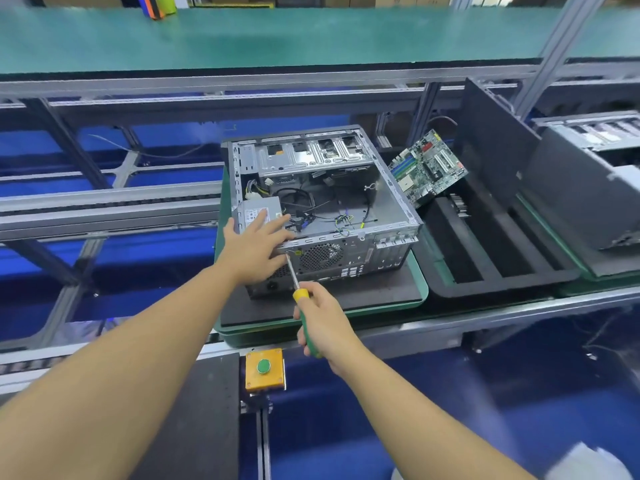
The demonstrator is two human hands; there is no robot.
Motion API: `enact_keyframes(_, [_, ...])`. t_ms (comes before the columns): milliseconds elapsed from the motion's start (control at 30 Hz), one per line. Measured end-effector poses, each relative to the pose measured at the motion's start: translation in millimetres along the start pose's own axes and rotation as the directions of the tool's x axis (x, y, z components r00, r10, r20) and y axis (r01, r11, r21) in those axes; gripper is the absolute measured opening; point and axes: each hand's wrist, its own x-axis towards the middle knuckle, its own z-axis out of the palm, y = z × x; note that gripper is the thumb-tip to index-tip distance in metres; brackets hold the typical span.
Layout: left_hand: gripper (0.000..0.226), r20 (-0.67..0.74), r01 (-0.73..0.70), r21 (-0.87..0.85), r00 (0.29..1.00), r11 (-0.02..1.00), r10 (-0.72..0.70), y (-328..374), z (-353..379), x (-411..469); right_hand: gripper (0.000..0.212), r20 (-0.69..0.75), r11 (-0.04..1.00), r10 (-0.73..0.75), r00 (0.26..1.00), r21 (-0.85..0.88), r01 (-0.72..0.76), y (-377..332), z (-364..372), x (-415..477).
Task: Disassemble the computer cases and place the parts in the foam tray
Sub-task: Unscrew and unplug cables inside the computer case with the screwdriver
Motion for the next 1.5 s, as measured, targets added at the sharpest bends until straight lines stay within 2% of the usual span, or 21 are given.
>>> enact_keyframes(333, [0.042,-0.048,0.01,-0.017,0.999,1.0,-0.011,0.1,1.5,-2.9,0.032,0.013,0.994,0.01,1.0,0.109,-0.012,2.2,-3.0,1.8])
enact_keyframes(500, [0.044,-0.041,0.011,-0.007,0.999,1.0,-0.011,0.1,0.3,-2.8,0.02,0.049,0.936,0.056,0.997,0.344,-0.069,-0.1,-3.1,7.0])
enact_keyframes(567, [0.045,-0.04,0.012,-0.014,0.999,1.0,-0.013,-0.1,0.2,-2.7,0.02,0.119,0.871,0.105,0.987,0.467,-0.149,2.4,-4.9,7.4])
enact_keyframes(600, [0.045,-0.04,0.013,-0.018,0.999,1.0,-0.014,-0.3,0.2,-3.0,0.025,0.199,0.828,0.143,0.969,0.512,-0.228,1.7,-5.5,7.3])
enact_keyframes(667, [0.046,-0.039,0.014,-0.017,0.999,1.0,-0.014,-0.6,0.1,-3.2,0.037,0.382,0.771,0.174,0.908,0.52,-0.367,-1.7,-6.7,9.5])
enact_keyframes(700, [0.046,-0.037,0.012,-0.015,0.999,1.0,-0.013,-0.8,-0.1,-3.1,0.039,0.432,0.765,0.163,0.887,0.513,-0.39,-3.2,-7.2,11.5])
enact_keyframes(800, [0.045,-0.034,0.013,-0.02,0.999,1.0,-0.013,-0.8,-0.2,-2.4,0.03,0.392,0.801,0.137,0.91,0.497,-0.334,-1.7,-6.3,14.9])
enact_keyframes(900, [0.044,-0.04,0.018,-0.022,0.999,1.0,-0.019,-0.6,1.6,-2.4,0.026,0.167,0.924,0.11,0.98,0.345,-0.163,5.5,4.1,12.5])
enact_keyframes(967, [0.043,-0.041,0.019,-0.02,0.999,1.0,-0.02,-0.2,1.9,-2.5,0.028,0.009,0.967,0.101,0.995,0.234,-0.101,5.3,15.6,11.1])
enact_keyframes(1033, [0.042,-0.038,0.023,-0.028,0.999,0.999,-0.024,0.5,1.5,-2.3,0.029,-0.116,0.997,0.07,0.991,-0.009,-0.072,3.4,24.7,10.1])
enact_keyframes(1100, [0.041,-0.039,0.027,-0.036,0.999,0.999,-0.029,1.3,1.4,-2.2,0.03,-0.19,0.928,-0.038,0.981,-0.371,-0.036,1.6,25.7,9.9])
enact_keyframes(1133, [0.041,-0.042,0.026,-0.04,0.999,0.999,-0.028,1.7,1.7,-2.0,0.031,-0.186,0.902,-0.057,0.981,-0.431,-0.029,-1.8,23.3,9.8])
enact_keyframes(1167, [0.041,-0.042,0.024,-0.046,0.999,0.999,-0.026,1.9,1.8,-2.0,0.032,-0.152,0.927,-0.017,0.988,-0.372,-0.042,-6.4,18.7,10.2])
enact_keyframes(1200, [0.041,-0.039,0.023,-0.052,0.999,0.998,-0.025,1.7,1.7,-1.9,0.033,-0.09,0.975,0.081,0.993,-0.199,-0.098,-12.8,13.1,11.8])
enact_keyframes(1233, [0.041,-0.038,0.023,-0.058,0.999,0.998,-0.025,1.0,1.7,-1.8,0.035,0.022,0.98,0.199,0.98,0.015,-0.199,-19.5,5.5,13.6])
enact_keyframes(1267, [0.041,-0.037,0.029,-0.062,0.999,0.998,-0.032,0.7,1.6,-2.0,0.04,0.163,0.936,0.282,0.945,0.172,-0.309,-25.8,-3.9,14.0])
enact_keyframes(1300, [0.04,-0.034,0.035,-0.063,0.999,0.997,-0.038,0.3,1.0,-2.2,0.045,0.293,0.884,0.322,0.9,0.247,-0.397,-29.0,-12.4,14.4])
enact_keyframes(1333, [0.039,-0.029,0.038,-0.064,0.999,0.997,-0.04,0.1,-0.1,-2.3,0.047,0.385,0.855,0.328,0.863,0.267,-0.444,-28.7,-18.5,14.5])
enact_keyframes(1400, [0.039,-0.016,0.045,-0.067,0.999,0.997,-0.046,1.0,-1.9,-2.2,0.044,0.462,0.842,0.306,0.832,0.276,-0.463,-23.2,-25.5,14.8])
enact_keyframes(1500, [0.039,0.009,0.063,-0.071,0.998,0.995,-0.062,2.6,-5.3,-2.8,0.03,0.413,0.853,0.245,0.877,0.338,-0.397,-12.4,-24.4,12.3])
